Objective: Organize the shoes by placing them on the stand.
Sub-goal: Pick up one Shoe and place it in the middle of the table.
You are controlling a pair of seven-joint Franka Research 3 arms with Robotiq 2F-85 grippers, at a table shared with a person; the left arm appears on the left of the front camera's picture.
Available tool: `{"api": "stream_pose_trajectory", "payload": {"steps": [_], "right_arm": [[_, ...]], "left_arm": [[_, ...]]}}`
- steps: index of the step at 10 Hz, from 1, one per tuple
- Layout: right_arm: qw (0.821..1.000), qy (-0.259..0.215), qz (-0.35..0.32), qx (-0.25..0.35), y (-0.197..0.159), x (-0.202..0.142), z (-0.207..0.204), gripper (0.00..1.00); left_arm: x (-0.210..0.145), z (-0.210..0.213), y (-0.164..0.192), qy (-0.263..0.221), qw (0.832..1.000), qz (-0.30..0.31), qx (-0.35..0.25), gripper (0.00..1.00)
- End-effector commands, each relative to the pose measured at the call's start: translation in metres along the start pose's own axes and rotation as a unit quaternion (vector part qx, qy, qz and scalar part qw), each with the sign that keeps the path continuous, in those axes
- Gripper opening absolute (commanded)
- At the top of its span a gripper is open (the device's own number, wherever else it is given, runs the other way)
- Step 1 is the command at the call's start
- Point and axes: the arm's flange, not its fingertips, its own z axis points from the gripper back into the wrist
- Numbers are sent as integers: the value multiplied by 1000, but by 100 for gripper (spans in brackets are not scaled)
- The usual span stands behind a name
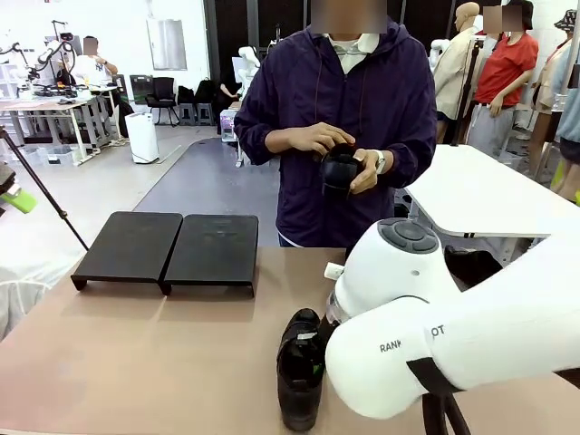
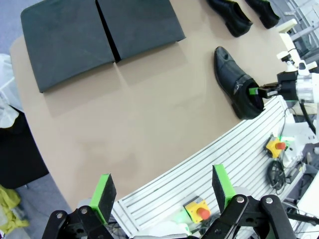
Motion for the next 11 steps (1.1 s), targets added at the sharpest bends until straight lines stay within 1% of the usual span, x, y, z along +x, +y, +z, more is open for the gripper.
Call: {"api": "stream_pose_trajectory", "payload": {"steps": [1, 4, 5, 6, 7, 9, 11], "right_arm": [[1000, -4, -14, -3, 30, 8, -12, 0], [1000, 1, -3, -10, 34, 7, -19, 0], [1000, 4, 5, -13, 33, 8, -19, 25], [1000, 9, 15, -12, 32, 8, -18, 83], [1000, 11, 19, -14, 32, 7, -18, 100], [1000, 11, 23, -14, 31, 7, -16, 100], [1000, 11, 27, -7, 30, 7, -4, 100]], "left_arm": [[-1, 2, 1, -2, 1000, -6, -6, 100], [-1, 2, 1, -2, 1000, -6, -6, 100], [-1, 2, 1, -2, 1000, -6, -6, 100], [-1, 2, 1, -2, 1000, -6, -6, 100], [-1, 2, 1, -2, 1000, -6, -6, 100], [-1, 2, 1, -2, 1000, -6, -6, 100], [-1, 2, 1, -2, 1000, -6, -6, 100]]}}
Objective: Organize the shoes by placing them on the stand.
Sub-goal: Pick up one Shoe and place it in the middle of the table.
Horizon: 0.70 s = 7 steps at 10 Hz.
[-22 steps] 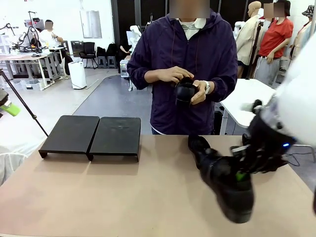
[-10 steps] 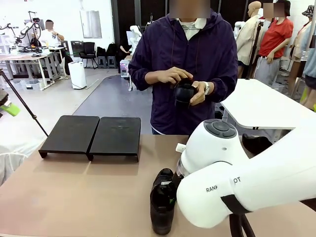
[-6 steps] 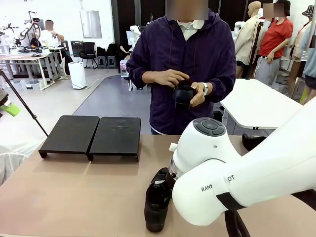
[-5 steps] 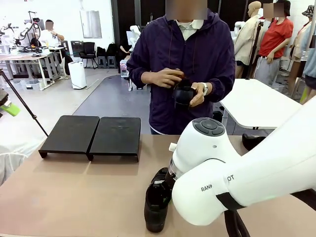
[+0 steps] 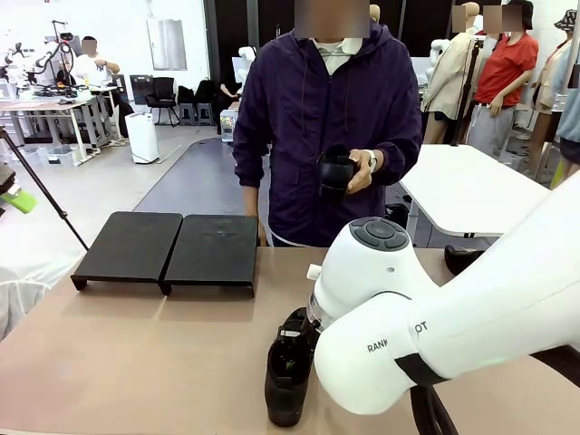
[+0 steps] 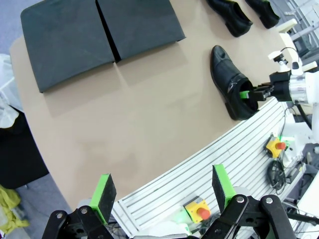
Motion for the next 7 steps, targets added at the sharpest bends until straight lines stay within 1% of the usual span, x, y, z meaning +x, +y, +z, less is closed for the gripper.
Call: {"api": "stream_pose_trajectory", "payload": {"steps": [1, 4, 5, 6, 7], "right_arm": [[1000, 0, 11, 0, 4, 5, 18, 100], [1000, 4, 24, -1, 0, 0, 40, 100], [999, 10, 32, -1, -10, -1, 61, 100], [999, 13, 40, 1, -28, -1, 93, 100], [997, 40, 67, 16, -55, -1, 137, 100]], "left_arm": [[-1, 2, 1, -2, 1000, -6, -6, 100], [-1, 2, 1, -2, 1000, -6, -6, 100], [-1, 2, 1, -2, 1000, -6, -6, 100], [-1, 2, 1, -2, 1000, -6, -6, 100], [-1, 2, 1, -2, 1000, -6, -6, 100]]}}
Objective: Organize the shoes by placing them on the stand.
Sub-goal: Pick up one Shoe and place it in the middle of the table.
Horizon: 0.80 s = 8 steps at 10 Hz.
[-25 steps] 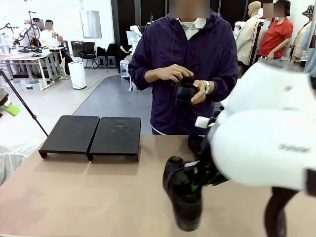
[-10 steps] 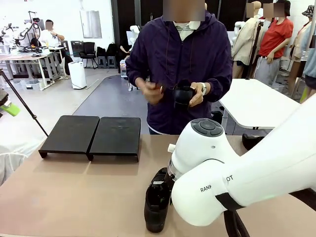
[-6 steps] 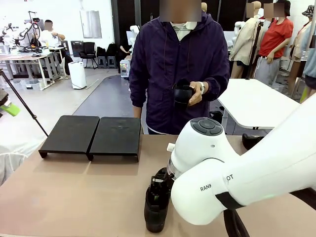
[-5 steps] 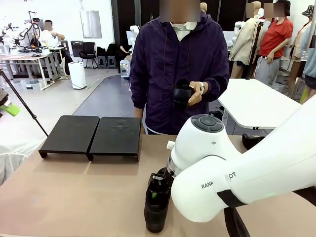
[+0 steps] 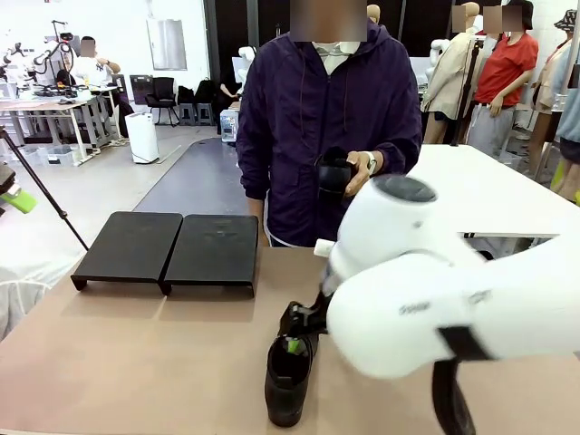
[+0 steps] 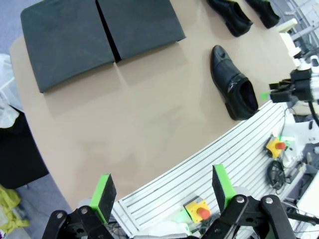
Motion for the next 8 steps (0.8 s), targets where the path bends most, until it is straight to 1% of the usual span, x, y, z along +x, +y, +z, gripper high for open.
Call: {"api": "stream_pose_trajectory", "payload": {"steps": [1, 2, 3, 4, 5, 6, 8], "right_arm": [[997, 53, 50, 20, -73, -11, 96, 100], [996, 68, 48, 41, -108, -12, 135, 100], [996, 69, 19, 59, -142, -8, 166, 100], [994, 57, -28, 92, -182, -1, 196, 100], [989, 51, -69, 123, -221, 5, 216, 100], [983, 45, -110, 142, -262, 10, 230, 100], [974, 36, -142, 171, -317, 8, 243, 100]], "left_arm": [[-1, 2, 1, -2, 1000, -6, -6, 100], [-1, 2, 1, -2, 1000, -6, -6, 100], [-1, 2, 1, -2, 1000, -6, -6, 100], [-1, 2, 1, -2, 1000, -6, -6, 100], [-1, 2, 1, -2, 1000, -6, -6, 100], [-1, 2, 1, -2, 1000, -6, -6, 100], [-1, 2, 1, -2, 1000, -6, -6, 100]]}}
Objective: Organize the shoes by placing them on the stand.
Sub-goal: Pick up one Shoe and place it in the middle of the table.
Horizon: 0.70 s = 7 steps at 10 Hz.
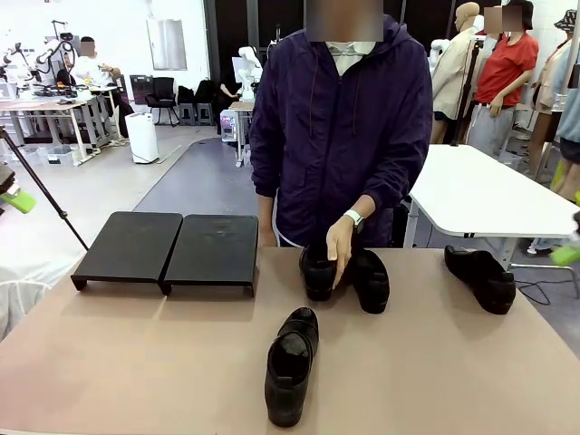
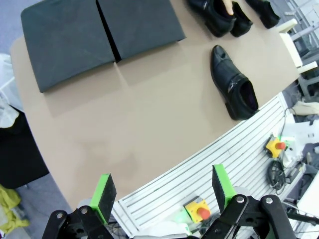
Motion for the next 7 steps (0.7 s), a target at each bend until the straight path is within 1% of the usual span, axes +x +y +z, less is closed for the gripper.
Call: {"api": "stream_pose_trajectory", "payload": {"steps": [1, 3, 4, 7], "right_arm": [[999, -18, -19, 23, -22, 21, 9, 100], [998, -45, -9, 33, -36, 25, 7, 100], [999, -21, -34, 19, -37, 17, 13, 100], [999, -21, -34, 19, -37, 17, 13, 100]], "left_arm": [[0, 2, 1, -1, 1000, -7, -6, 100], [0, 2, 1, -1, 1000, -7, -6, 100], [0, 2, 1, -1, 1000, -7, -6, 100], [0, 2, 1, -1, 1000, -7, -6, 100]]}}
